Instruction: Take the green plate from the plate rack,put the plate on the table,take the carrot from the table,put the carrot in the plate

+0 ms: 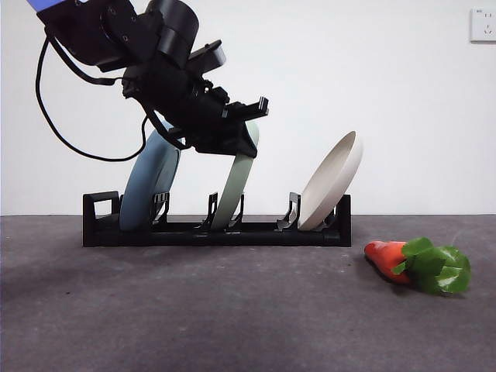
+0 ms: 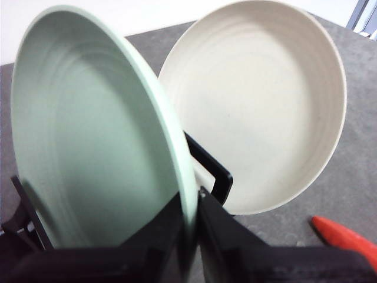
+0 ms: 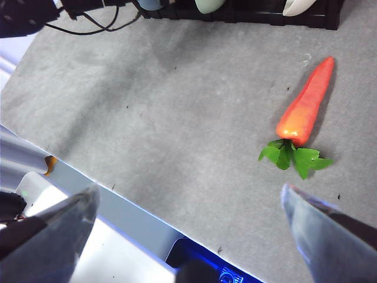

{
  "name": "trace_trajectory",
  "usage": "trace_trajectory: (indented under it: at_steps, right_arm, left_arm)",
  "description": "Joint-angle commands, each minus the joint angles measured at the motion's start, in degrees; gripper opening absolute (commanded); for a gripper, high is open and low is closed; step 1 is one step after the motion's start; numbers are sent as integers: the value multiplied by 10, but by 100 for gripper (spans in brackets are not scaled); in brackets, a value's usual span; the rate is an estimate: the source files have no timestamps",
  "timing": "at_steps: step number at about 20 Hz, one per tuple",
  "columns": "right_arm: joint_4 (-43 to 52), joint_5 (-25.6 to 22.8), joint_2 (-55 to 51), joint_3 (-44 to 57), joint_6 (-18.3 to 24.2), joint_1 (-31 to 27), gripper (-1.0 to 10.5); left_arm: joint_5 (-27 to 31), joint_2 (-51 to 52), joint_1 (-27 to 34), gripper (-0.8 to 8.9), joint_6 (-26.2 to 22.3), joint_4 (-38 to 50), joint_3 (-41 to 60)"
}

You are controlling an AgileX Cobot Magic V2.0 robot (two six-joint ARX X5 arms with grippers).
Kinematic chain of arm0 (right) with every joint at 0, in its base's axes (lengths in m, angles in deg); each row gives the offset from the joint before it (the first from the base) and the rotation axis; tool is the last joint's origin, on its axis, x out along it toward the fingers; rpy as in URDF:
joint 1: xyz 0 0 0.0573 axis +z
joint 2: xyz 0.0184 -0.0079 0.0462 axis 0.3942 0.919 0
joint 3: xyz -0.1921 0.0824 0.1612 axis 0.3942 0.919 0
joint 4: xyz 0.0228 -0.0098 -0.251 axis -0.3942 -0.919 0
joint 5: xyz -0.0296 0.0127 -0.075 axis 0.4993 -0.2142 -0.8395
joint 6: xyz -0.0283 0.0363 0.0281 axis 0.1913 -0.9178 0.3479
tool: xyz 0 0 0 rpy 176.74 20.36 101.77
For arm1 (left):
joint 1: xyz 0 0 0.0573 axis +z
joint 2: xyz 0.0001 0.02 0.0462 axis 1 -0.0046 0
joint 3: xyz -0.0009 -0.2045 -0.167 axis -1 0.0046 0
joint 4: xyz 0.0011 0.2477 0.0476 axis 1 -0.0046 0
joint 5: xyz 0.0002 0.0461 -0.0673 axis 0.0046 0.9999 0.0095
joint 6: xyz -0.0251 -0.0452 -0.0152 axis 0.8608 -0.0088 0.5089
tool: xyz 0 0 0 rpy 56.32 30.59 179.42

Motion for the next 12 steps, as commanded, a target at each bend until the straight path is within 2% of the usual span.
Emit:
trace_trajectory:
  at_steps: [1, 7, 10, 12]
  right_arm:
    - [0, -1, 0, -2, -1, 1, 626]
    - [0, -1, 0, -2, -1, 1, 626]
    - [0, -1, 0, -2, -1, 1, 626]
    - [0, -1, 0, -2, -1, 1, 626]
  left_arm:
    - [-4, 30, -2, -8, 0, 17, 1]
    - [-50, 106, -5, -8, 0, -2, 1]
    - [-69, 173, -24, -8, -6, -97, 1]
    - [-60, 228, -49, -7, -55, -201, 1]
